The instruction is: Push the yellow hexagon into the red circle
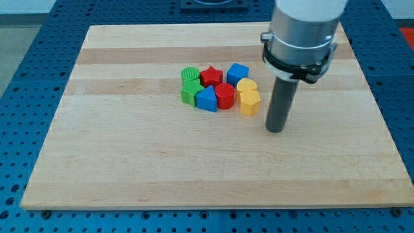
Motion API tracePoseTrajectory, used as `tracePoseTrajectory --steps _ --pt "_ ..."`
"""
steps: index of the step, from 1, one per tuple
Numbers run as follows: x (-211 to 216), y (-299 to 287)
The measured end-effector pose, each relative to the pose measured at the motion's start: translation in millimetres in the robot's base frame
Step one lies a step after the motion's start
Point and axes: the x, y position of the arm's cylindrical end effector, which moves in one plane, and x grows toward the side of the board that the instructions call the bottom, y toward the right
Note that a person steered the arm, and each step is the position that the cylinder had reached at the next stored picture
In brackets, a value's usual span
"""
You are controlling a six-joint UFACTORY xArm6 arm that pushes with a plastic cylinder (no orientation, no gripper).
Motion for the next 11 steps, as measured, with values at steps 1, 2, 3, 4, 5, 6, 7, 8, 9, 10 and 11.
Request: tracePoseTrajectory --steps 1,2,3,4,5,6,7,8,9,10,11 --pt "0 -3" --pt "-3 -3" --pt "-9 -3" --pt "-15 -4" --pt "-19 -10" --pt "-25 -17" --pt "-31 -27" --pt "-33 -32" --pt "-38 -32" --pt "-43 -32" --pt "-44 -32"
